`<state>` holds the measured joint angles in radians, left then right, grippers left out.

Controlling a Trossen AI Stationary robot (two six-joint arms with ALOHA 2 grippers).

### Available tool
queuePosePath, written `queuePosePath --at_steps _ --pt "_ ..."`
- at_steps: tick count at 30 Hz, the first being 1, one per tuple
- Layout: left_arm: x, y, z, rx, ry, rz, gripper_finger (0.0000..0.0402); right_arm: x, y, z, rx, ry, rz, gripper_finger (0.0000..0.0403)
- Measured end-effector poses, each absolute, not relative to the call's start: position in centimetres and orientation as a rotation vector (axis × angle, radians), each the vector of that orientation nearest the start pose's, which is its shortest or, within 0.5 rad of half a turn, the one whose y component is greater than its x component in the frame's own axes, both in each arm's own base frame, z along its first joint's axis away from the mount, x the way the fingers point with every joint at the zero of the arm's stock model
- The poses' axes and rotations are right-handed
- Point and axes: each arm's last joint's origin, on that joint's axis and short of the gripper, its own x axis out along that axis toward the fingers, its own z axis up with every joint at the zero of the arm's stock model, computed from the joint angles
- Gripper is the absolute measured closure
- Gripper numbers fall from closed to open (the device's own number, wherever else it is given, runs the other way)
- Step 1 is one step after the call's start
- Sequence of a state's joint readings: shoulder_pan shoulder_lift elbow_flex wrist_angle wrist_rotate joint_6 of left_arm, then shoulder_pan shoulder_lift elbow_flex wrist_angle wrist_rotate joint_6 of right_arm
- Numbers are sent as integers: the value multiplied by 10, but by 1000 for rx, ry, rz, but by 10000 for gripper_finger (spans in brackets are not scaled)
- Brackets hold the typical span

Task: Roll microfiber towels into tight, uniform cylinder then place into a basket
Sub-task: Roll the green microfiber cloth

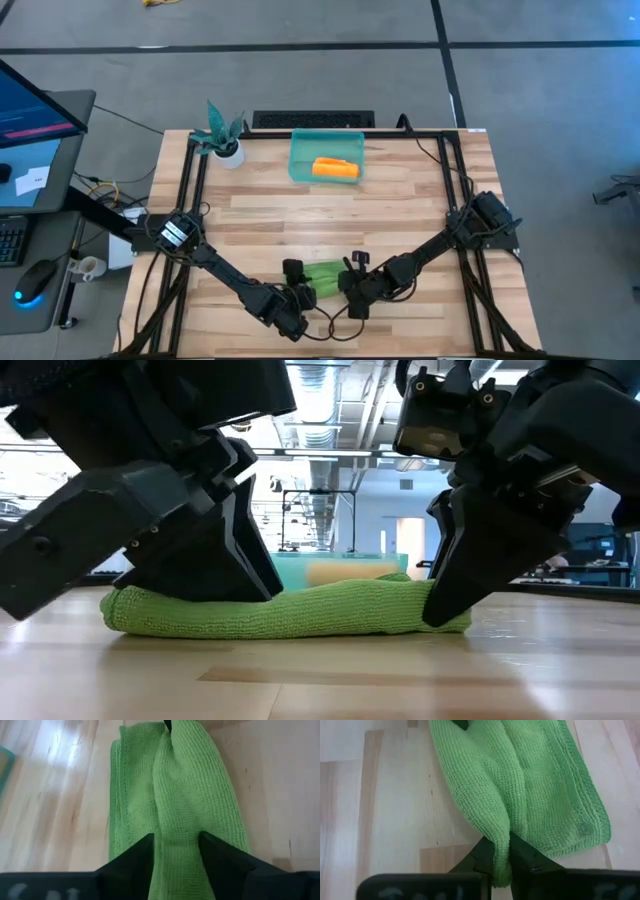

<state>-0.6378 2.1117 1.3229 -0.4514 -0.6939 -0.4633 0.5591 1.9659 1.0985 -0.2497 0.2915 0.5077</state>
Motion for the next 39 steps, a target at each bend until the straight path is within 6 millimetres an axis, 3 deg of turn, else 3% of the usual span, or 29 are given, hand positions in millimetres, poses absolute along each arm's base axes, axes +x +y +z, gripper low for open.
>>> queuePosePath --at_steps 4,9,18,25,34,39 --pt "331 -226 125 416 972 288 235 317 188 113 15 1035 -28 351" --pt "325 -244 155 530 977 310 236 317 187 113 27 1041 -29 352" --pt "287 -283 201 519 972 352 236 317 187 112 27 1045 -24 351" --pt "275 -298 190 441 1058 296 233 317 187 112 30 1048 -19 351" --pt "297 -286 167 417 1088 354 181 317 187 112 32 1049 -17 351" --pt "313 -277 145 507 1129 344 173 317 187 112 32 1048 -16 351"
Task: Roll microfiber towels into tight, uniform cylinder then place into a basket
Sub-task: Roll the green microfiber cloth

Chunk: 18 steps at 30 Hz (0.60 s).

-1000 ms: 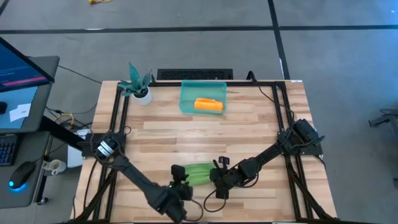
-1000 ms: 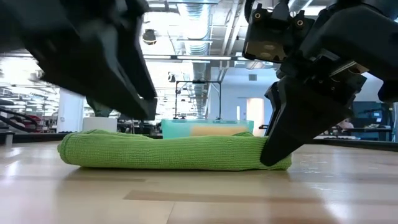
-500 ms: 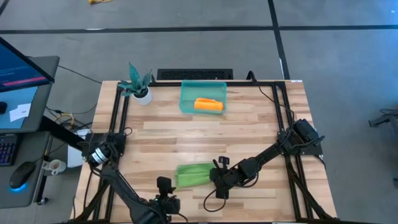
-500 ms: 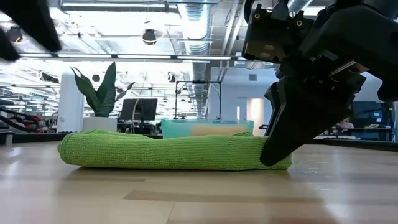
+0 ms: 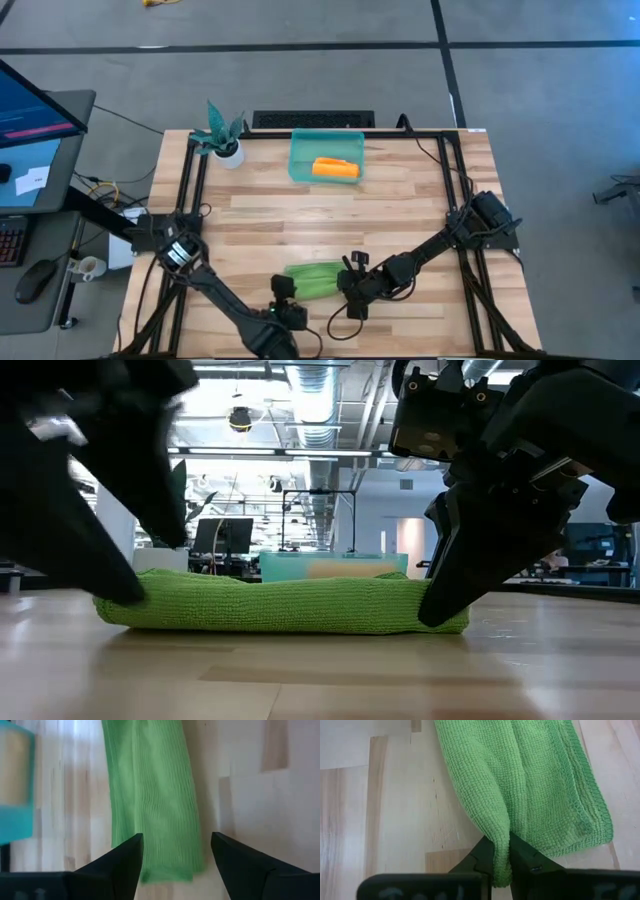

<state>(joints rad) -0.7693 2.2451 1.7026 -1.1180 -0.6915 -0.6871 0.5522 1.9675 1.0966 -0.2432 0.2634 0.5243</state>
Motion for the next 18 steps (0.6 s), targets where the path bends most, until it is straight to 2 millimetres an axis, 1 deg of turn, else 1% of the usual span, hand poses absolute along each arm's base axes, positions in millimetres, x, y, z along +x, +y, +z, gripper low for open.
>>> queuePosePath --at_steps 5,8,10,15,18 --pt "326 -265 137 525 1144 351 179 317 187 112 31 1049 -16 351" --pt "327 -254 126 509 1187 364 185 317 187 112 29 1053 -15 351" --pt "326 -250 123 495 1200 369 191 317 187 112 28 1053 -16 351" --pt "323 -247 115 485 1185 388 218 317 187 112 28 1054 -16 351" --pt "323 -245 112 478 1202 384 245 316 187 112 31 1056 -11 351"
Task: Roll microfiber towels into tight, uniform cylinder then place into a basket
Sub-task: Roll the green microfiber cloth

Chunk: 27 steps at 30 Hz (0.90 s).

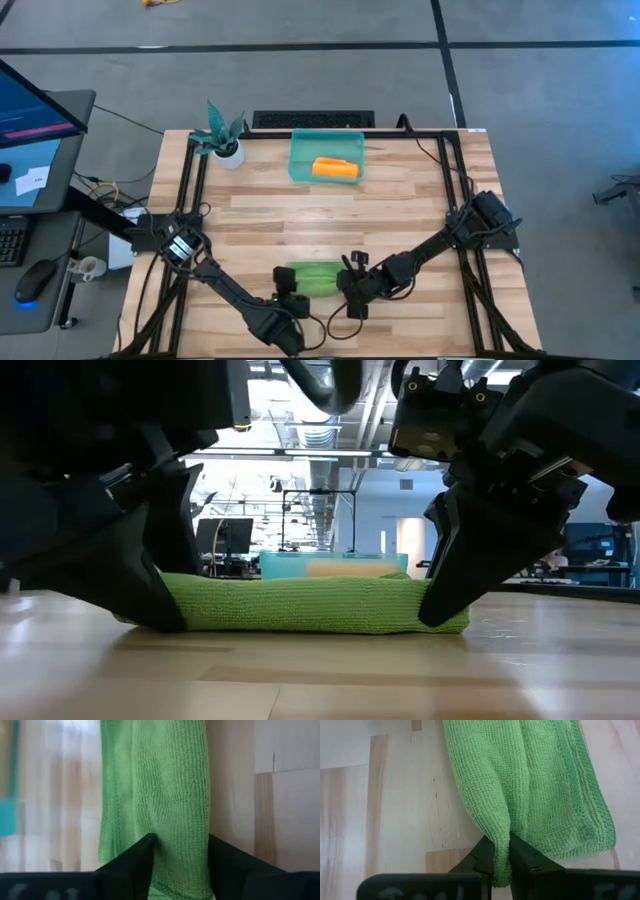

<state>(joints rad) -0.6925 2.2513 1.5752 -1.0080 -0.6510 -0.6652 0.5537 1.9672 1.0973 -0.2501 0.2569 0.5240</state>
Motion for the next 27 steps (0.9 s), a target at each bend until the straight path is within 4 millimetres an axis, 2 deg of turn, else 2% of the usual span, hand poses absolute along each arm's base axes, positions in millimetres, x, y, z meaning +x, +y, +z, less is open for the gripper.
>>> queuePosePath --at_steps 5,9,15,21,27 --pt "323 -242 110 544 1270 305 323 315 189 116 75 1090 60 351" --pt "323 -238 120 528 1312 242 389 315 191 117 122 1118 131 351" --pt "325 -244 145 339 1310 96 388 317 197 119 255 1170 277 351" --pt "340 -244 149 79 1362 -121 397 320 201 121 424 1220 496 351" --pt "350 -232 149 -123 1417 -76 388 325 191 123 633 1308 469 352"
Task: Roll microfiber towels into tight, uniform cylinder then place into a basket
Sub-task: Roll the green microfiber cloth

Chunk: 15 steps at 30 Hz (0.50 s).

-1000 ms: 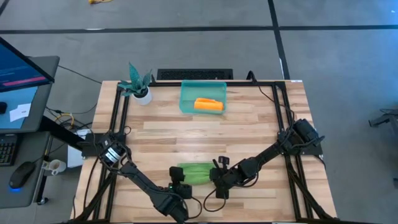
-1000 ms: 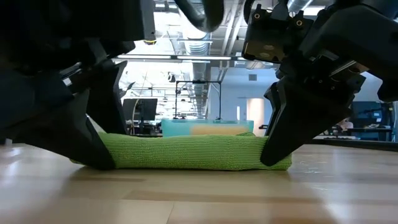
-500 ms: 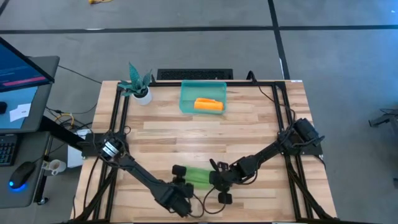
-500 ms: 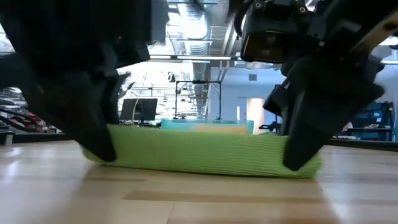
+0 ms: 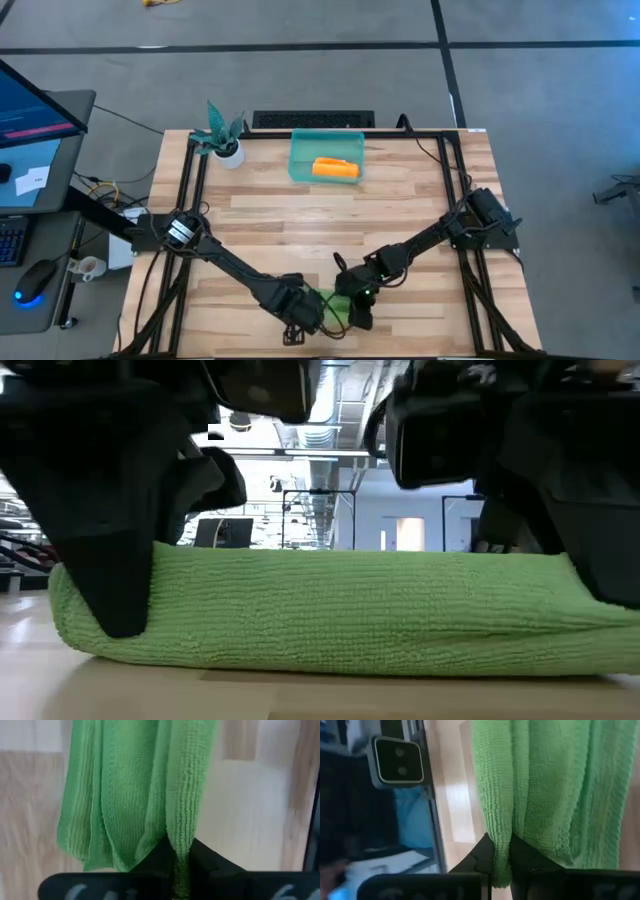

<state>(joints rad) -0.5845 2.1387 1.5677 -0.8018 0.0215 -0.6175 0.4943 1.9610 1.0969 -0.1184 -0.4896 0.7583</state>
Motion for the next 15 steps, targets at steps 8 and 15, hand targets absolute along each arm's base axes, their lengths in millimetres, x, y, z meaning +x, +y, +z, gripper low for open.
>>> queuePosePath --at_steps 8,15 --pt "355 -222 149 -274 1459 -5 392 335 170 123 878 1388 341 359" --pt "355 -222 149 -278 1466 -14 382 337 145 114 987 1408 222 360"
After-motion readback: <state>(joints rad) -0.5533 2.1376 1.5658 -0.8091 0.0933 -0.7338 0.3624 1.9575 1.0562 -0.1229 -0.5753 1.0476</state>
